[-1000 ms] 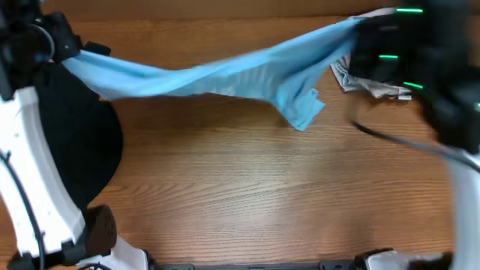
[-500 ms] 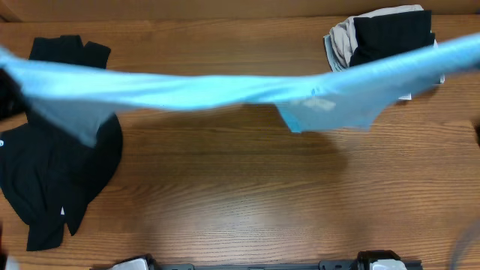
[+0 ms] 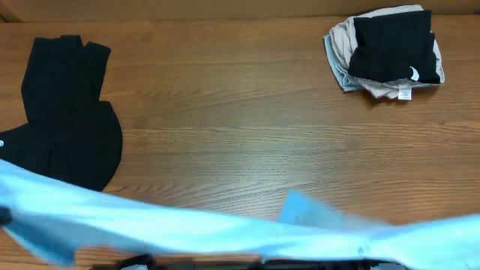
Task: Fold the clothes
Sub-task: 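Lift the shirt with both grippers and shake it out flat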
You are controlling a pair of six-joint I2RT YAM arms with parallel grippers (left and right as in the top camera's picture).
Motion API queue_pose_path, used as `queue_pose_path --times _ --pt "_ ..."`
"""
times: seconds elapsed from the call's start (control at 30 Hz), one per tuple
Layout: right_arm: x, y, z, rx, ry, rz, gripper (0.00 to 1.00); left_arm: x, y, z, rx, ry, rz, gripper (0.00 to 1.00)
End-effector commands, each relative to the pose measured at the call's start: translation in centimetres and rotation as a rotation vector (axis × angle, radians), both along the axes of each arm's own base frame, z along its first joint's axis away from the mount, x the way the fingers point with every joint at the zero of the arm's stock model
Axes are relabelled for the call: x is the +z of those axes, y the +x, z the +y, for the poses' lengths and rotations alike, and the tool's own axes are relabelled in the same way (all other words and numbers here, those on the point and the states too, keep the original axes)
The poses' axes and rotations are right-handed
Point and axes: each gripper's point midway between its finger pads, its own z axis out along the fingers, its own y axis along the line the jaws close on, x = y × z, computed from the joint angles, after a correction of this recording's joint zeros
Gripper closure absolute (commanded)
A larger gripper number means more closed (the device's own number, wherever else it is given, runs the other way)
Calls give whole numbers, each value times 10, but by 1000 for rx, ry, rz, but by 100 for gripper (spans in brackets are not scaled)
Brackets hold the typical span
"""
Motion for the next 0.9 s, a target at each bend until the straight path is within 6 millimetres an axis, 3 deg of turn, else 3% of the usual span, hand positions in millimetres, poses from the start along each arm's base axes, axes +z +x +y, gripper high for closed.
queue_pose_path --times 0.0,0.13,0.37,0.53,0.7,0.87 --pt "-16 46 3 3 -29 112 96 -28 47 24 80 -52 138 96" --pt "-46 111 9 28 -36 251 96 -67 93 43 133 -104 302 96" --pt "-121 240 24 93 -41 509 96 -143 183 65 137 -152 583 96" --pt "-197 341 35 142 -36 718 96 -203 260 77 110 -192 700 96" --pt "-281 434 43 172 -26 853 96 -271 343 77 2 -253 747 96" --pt "-354 493 51 208 -15 923 96 -340 406 78 -70 -295 769 96"
